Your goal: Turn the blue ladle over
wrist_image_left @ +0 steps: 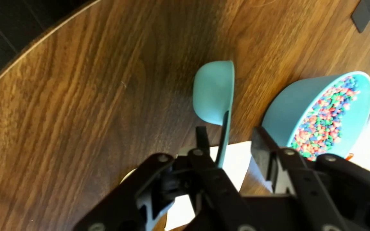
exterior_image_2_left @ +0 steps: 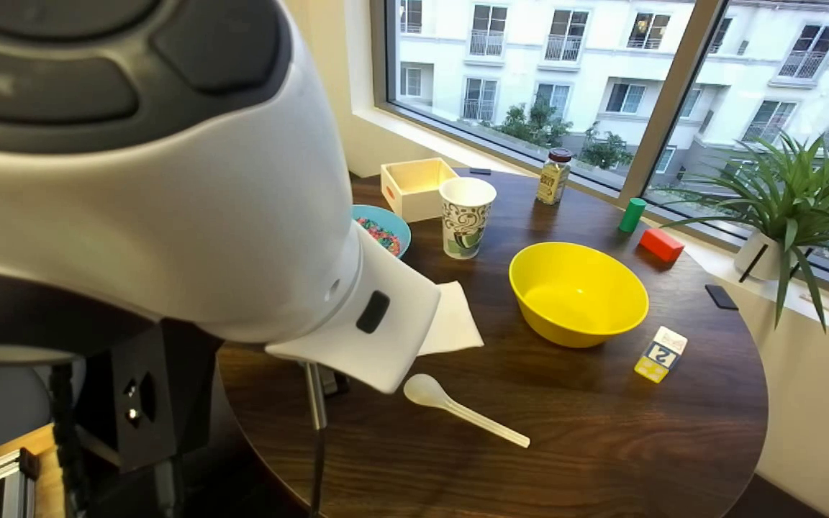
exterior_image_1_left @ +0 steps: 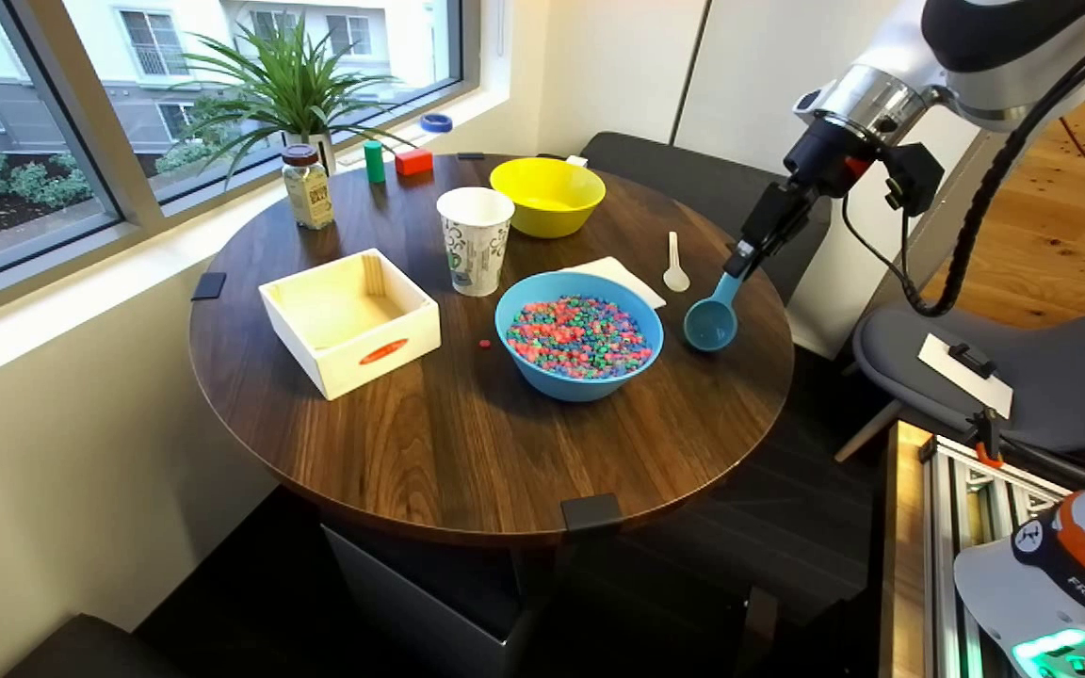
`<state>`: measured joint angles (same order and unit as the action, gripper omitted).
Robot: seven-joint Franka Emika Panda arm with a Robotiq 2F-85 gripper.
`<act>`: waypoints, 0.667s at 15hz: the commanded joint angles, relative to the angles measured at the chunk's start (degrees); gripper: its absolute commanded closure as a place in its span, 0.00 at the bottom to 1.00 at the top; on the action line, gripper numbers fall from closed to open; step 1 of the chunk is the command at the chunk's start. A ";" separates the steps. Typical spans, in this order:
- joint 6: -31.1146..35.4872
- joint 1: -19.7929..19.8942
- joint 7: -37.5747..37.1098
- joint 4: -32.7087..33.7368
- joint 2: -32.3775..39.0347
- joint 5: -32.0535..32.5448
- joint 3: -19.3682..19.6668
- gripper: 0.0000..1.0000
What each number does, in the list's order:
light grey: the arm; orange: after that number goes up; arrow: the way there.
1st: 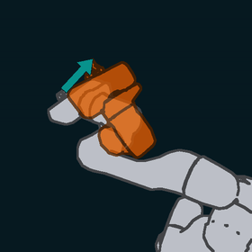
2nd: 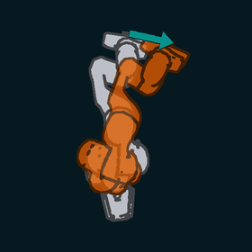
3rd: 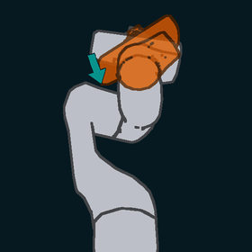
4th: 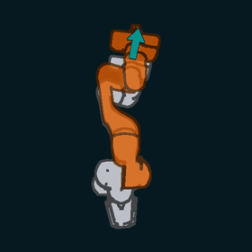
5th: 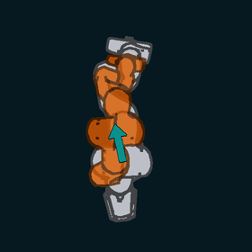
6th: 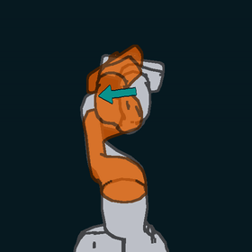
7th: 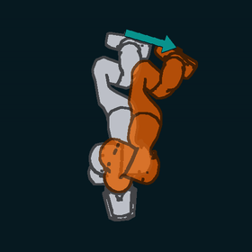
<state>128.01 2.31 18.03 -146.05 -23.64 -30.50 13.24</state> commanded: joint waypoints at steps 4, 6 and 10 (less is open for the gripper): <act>2.42 0.84 -0.83 -1.16 0.08 2.89 -0.66 0.48; 2.61 0.90 -0.93 -1.15 0.17 3.58 -0.65 0.39; 2.81 0.96 -1.13 -1.12 0.44 4.55 -0.64 0.32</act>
<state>129.11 2.77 17.87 -146.25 -23.42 -27.20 13.24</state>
